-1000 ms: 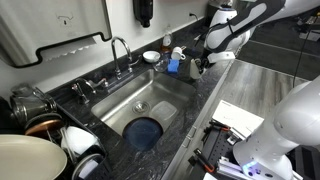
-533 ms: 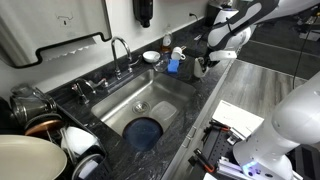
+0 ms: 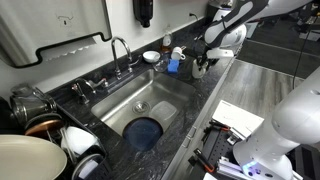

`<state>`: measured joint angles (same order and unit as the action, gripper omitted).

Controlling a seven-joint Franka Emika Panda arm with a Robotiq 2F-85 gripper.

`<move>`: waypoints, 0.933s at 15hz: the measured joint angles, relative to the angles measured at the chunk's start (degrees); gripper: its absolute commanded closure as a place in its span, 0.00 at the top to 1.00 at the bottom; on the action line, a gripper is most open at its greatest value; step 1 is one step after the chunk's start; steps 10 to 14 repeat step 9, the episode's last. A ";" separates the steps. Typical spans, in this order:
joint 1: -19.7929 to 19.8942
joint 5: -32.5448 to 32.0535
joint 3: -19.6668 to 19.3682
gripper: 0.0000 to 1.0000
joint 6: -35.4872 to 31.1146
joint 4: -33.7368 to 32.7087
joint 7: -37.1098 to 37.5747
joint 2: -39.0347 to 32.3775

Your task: Remove the white cup of the sink

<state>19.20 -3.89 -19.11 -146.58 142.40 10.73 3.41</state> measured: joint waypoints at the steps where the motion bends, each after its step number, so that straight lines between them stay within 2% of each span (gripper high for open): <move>1: 0.00 0.26 0.00 0.88 0.19 -0.15 -0.01 0.00; 2: -0.02 0.63 0.00 0.95 0.73 -0.35 -0.13 0.01; 3: -0.08 0.76 0.02 0.99 1.74 -0.56 -0.20 0.09; 6: -0.36 0.48 0.65 1.00 9.48 -1.49 0.06 1.57; 9: -1.29 0.42 2.30 1.00 20.70 -2.57 0.76 5.60; 14: -1.29 0.42 2.30 1.00 20.70 -2.57 0.76 5.60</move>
